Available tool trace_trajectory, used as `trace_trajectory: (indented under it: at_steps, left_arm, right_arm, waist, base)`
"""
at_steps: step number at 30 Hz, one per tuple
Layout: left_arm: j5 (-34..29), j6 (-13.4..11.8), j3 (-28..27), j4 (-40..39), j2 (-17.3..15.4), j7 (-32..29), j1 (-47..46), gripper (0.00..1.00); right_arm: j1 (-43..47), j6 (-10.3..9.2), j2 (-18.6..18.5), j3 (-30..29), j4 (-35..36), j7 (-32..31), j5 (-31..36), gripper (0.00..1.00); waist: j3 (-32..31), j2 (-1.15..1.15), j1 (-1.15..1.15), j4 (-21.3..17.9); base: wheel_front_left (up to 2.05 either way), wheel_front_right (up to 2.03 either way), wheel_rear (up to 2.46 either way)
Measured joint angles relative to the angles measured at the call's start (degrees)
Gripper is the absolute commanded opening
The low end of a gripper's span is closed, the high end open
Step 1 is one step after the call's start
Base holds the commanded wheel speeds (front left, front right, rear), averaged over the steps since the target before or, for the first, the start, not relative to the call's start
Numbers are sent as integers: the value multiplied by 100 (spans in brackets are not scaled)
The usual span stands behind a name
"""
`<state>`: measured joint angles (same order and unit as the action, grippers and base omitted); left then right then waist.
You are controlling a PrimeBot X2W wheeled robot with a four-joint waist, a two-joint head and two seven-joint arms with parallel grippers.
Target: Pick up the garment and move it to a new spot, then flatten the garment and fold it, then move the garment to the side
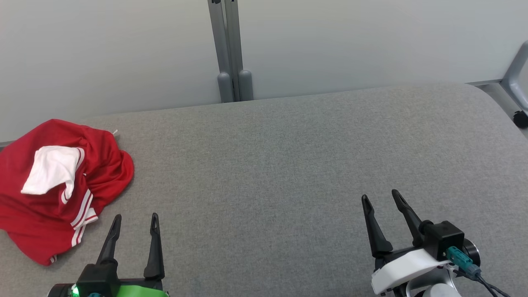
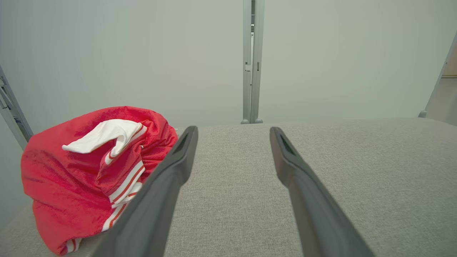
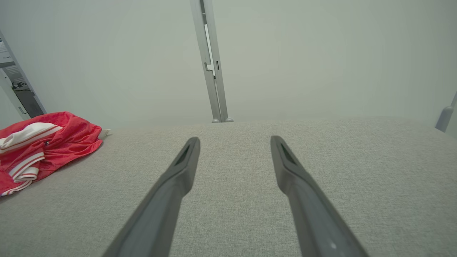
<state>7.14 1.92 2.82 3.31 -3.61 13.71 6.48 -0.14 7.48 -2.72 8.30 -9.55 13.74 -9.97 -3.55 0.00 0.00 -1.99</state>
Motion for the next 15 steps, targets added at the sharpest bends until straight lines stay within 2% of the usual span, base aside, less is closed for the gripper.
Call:
trace_trajectory:
  at_steps: [15]
  left_arm:
    - [-573, 0, -49, 24, 36, 135, 53, 100]
  right_arm:
    - [14, 1, -4, 82, 44, 131, 450, 100]
  waist:
    - [14, 0, 0, 12]
  base:
    - [0, 0, 0]
